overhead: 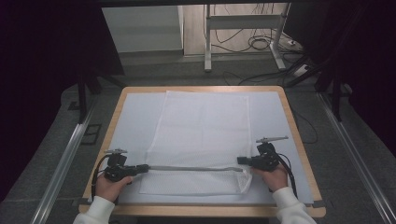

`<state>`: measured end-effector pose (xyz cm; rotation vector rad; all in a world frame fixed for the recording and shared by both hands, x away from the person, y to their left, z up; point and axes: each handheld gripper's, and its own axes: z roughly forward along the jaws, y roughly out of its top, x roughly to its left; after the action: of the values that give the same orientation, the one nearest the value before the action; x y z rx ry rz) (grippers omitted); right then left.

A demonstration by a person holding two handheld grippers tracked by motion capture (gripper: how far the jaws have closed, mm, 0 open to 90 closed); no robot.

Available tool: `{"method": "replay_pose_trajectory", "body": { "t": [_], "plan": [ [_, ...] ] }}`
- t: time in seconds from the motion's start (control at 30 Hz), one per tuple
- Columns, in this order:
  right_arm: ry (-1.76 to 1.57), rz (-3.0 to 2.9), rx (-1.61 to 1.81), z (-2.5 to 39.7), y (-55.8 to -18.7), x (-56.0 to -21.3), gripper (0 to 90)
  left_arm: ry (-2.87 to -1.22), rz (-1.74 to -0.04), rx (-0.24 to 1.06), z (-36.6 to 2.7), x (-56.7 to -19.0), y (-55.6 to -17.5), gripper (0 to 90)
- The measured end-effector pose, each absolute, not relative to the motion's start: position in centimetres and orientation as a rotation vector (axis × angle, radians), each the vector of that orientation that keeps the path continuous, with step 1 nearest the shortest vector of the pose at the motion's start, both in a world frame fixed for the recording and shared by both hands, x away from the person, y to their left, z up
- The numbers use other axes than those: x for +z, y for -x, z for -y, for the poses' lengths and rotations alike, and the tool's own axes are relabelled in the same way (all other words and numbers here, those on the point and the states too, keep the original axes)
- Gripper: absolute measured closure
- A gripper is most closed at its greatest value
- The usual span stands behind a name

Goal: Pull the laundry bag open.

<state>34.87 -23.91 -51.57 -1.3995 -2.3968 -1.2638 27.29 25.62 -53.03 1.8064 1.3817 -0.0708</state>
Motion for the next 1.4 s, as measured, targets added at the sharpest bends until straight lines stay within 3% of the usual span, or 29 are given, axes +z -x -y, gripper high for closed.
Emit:
{"method": "replay_pose_trajectory", "body": {
  "t": [0.73,1.4],
  "plan": [
    [1.399,2.394,-1.27,24.0,-34.9,-51.6,88.6,-1.797,-1.437,-0.048,-27.6,-53.7,-27.0,87.2],
    [1.403,2.401,-1.309,24.2,-34.8,-51.2,87.1,-1.831,-1.408,0.042,-26.5,-52.8,-26.6,85.3]
  ]
}}
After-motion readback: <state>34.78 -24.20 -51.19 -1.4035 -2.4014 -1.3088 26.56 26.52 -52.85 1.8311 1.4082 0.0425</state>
